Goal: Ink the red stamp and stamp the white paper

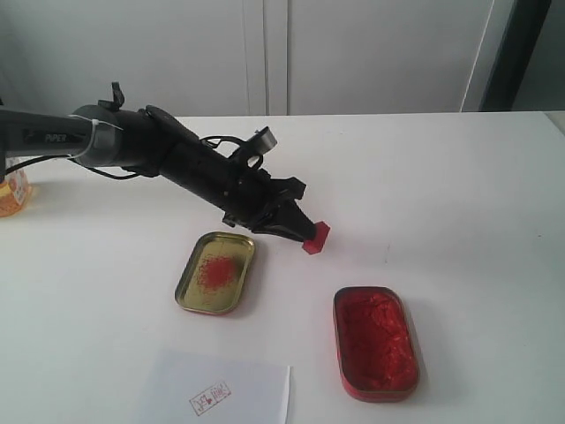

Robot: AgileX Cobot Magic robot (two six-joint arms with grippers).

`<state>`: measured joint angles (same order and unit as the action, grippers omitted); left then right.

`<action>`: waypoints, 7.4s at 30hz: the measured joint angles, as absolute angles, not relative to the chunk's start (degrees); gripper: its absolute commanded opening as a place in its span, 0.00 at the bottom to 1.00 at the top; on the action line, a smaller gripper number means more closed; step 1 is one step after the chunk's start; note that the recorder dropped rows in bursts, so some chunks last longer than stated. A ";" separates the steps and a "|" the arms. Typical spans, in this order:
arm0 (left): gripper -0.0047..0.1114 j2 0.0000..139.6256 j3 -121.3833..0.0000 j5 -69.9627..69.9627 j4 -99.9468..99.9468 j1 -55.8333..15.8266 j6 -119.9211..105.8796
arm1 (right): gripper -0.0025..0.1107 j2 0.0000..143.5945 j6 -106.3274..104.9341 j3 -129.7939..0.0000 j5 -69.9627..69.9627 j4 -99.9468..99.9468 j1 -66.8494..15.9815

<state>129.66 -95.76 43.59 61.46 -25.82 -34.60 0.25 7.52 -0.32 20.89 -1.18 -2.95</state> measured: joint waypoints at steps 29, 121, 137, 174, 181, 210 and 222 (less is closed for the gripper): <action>0.04 131.96 -95.76 42.19 61.67 -25.82 -31.77 | 0.02 0.25 7.52 -0.32 20.89 -1.18 -2.95; 0.04 132.05 -111.42 48.29 26.29 -23.25 -13.62 | 0.02 0.25 8.78 -0.32 20.89 -1.18 -2.95; 0.04 130.24 -113.78 55.07 6.47 -23.25 3.97 | 0.02 0.25 8.78 -0.32 20.89 -1.18 -2.95; 0.04 105.07 -91.95 64.41 2.70 -4.84 4.98 | 0.02 0.25 8.78 -0.32 20.89 -1.18 -2.95; 0.04 95.04 -81.42 60.75 2.49 -4.84 4.54 | 0.02 0.25 8.87 -0.32 20.89 -1.18 -2.95; 0.04 45.17 -49.33 56.92 2.49 -4.84 4.22 | 0.02 0.25 8.87 -0.32 20.89 -1.18 -2.95; 0.04 28.76 -46.16 60.64 2.49 -4.84 4.22 | 0.02 0.25 8.87 -0.32 20.89 -1.18 -2.95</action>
<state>28.76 -46.16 60.64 2.49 -4.84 4.22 0.25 8.87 -0.32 20.89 -1.18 -2.95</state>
